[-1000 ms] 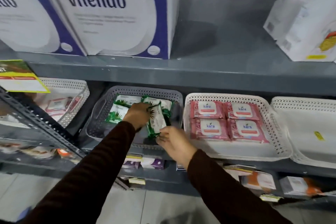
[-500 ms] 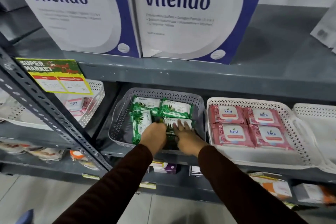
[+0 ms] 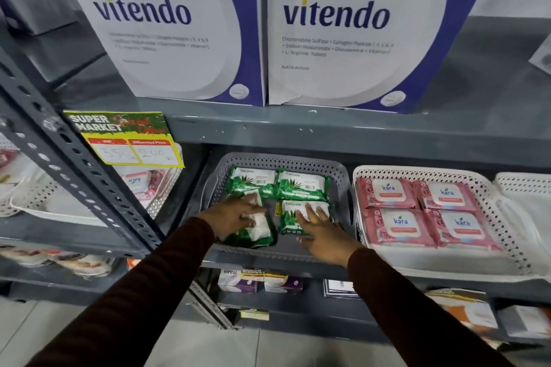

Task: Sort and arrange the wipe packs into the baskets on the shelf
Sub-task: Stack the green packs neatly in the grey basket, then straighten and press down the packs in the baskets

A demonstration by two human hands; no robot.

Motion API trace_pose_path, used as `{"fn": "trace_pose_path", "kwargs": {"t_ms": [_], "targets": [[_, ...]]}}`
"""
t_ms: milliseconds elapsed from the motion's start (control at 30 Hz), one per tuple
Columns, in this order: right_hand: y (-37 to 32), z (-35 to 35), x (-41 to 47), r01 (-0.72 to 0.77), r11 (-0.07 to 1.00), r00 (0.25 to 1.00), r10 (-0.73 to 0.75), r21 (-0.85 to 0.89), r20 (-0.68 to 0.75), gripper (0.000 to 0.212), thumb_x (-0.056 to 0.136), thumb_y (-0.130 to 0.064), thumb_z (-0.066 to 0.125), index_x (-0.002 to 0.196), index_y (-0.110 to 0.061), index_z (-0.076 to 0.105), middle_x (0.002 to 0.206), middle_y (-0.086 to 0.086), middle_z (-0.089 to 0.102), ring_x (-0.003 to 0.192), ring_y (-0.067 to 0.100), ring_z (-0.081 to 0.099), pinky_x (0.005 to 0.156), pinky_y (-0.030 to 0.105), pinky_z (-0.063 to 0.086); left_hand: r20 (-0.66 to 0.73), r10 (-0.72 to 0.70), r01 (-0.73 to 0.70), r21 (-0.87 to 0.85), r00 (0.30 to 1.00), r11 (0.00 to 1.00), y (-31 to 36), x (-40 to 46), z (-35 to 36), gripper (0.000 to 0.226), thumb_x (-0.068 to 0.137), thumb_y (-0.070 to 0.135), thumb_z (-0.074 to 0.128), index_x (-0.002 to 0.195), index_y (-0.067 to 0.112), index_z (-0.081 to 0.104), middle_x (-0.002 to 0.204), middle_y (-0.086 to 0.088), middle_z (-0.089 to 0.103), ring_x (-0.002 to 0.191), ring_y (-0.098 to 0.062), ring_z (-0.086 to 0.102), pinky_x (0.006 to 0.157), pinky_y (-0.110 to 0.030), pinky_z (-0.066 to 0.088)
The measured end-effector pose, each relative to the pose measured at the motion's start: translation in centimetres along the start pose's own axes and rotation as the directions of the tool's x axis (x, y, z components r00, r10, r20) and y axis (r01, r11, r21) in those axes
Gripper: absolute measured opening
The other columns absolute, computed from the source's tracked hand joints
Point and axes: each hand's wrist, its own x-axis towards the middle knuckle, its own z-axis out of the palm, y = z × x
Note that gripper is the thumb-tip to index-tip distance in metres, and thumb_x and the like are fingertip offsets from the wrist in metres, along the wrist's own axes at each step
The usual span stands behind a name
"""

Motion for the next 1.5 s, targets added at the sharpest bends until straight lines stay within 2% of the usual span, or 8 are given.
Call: {"fn": "trace_pose_path", "kwargs": {"t_ms": [200, 533, 633, 733, 833, 900, 1067, 1500], "targets": [[-0.3, 0.0, -0.1, -0.001, 1.0, 1.0, 0.001, 0.009, -0.013, 0.073, 0.102, -0.043, 0.042, 0.158, -0.031, -0.002, 0.165, -0.004, -0.021, 0.152, 0.021, -0.021, 0.122, 0.055, -0.001, -0.264, -0.131, 0.212, 0.308, 0.956, 0.927, 1.8, 0.0, 1.2, 0.041, 0.097, 0.043, 0.053, 0.126, 0.015, 0.06, 0.118, -0.011, 0.067, 0.108, -0.027, 0.062, 0.091, -0.033, 0.048], [-2.2, -0.1, 0.2, -0.018, 1.0, 1.0, 0.018, -0.022, 0.011, 0.074, 0.102, -0.05, 0.036, 0.159, -0.027, -0.003, 0.165, 0.001, -0.021, 0.153, 0.029, -0.017, 0.12, 0.057, -0.003, -0.405, -0.25, 0.37, 0.251, 0.879, 0.894, 2.5, 1.5, 2.2, 0.043, 0.102, 0.041, 0.041, 0.128, 0.008, 0.051, 0.114, -0.015, 0.066, 0.105, -0.031, 0.063, 0.084, -0.037, 0.051], [-2.6, -0.2, 0.3, -0.029, 0.998, 0.999, 0.03, -0.063, 0.023, 0.077, 0.098, -0.063, 0.027, 0.159, -0.026, -0.002, 0.165, 0.0, -0.019, 0.153, 0.029, -0.016, 0.117, 0.061, -0.014, -0.395, -0.301, 0.402, 0.203, 0.868, 0.893, 2.2, 1.5, 1.9, 0.059, 0.101, 0.047, 0.038, 0.145, 0.007, 0.035, 0.13, -0.018, 0.058, 0.114, -0.032, 0.06, 0.09, -0.039, 0.05], [-3.2, -0.6, 0.7, 0.022, 0.976, 1.0, -0.021, 0.219, -0.008, 0.068, 0.1, -0.062, 0.022, 0.158, -0.029, 0.015, 0.167, -0.007, -0.009, 0.153, 0.025, -0.013, 0.109, 0.055, -0.026, -0.416, -0.386, 0.466, 0.107, 0.824, 0.879, 2.1, 1.5, 2.0, 0.062, 0.103, 0.043, 0.033, 0.153, 0.008, 0.018, 0.147, -0.017, 0.044, 0.119, -0.032, 0.057, 0.091, -0.04, 0.049], [-2.9, -1.6, 2.7, 0.033, 0.973, 0.934, 0.051, 0.229, -0.354, 0.055, 0.105, -0.044, 0.028, 0.155, -0.024, 0.028, 0.167, -0.002, 0.006, 0.154, 0.024, -0.006, 0.11, 0.058, -0.026, -0.538, -0.345, 0.481, 0.132, 0.769, 0.867, 1.5, 2.3, 1.3, 0.048, 0.102, 0.034, 0.032, 0.143, 0.007, 0.038, 0.136, -0.014, 0.053, 0.116, -0.032, 0.058, 0.089, -0.038, 0.048], [-2.2, -2.7, 4.7, -0.063, 0.991, 0.883, 0.112, 0.121, -0.455, 0.058, 0.104, -0.042, 0.026, 0.158, -0.022, 0.018, 0.168, 0.003, 0.005, 0.154, 0.025, -0.008, 0.114, 0.057, -0.021, -0.541, -0.233, 0.376, 0.171, 0.808, 0.911, 0.5, 3.2, 0.4, 0.053, 0.102, 0.04, 0.03, 0.148, 0.013, 0.031, 0.154, -0.01, 0.034, 0.138, -0.035, 0.036, 0.109, -0.045, 0.033], [-1.6, -1.6, 7.2, -0.079, 0.993, 0.95, 0.05, -0.082, -0.307, 0.062, 0.102, -0.051, 0.013, 0.158, -0.031, -0.005, 0.165, -0.003, -0.019, 0.151, 0.019, -0.022, 0.117, 0.061, -0.015, -0.393, 0.001, 0.118, 0.278, 0.92, 0.953, -1.2, 4.1, 2.5, 0.059, 0.101, 0.051, 0.016, 0.154, 0.032, -0.003, 0.16, 0.006, -0.017, 0.146, -0.028, -0.021, 0.117, -0.049, -0.013], [-1.3, -1.0, 8.7, -0.081, 0.983, 0.945, 0.023, -0.167, -0.325, 0.061, 0.102, -0.048, 0.007, 0.158, -0.027, -0.007, 0.166, -0.005, -0.013, 0.153, 0.02, -0.017, 0.12, 0.056, -0.014, -0.309, -0.091, 0.159, 0.201, 0.947, 0.967, -0.3, 6.7, 2.0, 0.058, 0.102, 0.041, 0.013, 0.153, 0.024, -0.009, 0.16, 0.007, -0.014, 0.147, -0.019, -0.017, 0.121, -0.046, -0.005]]}}
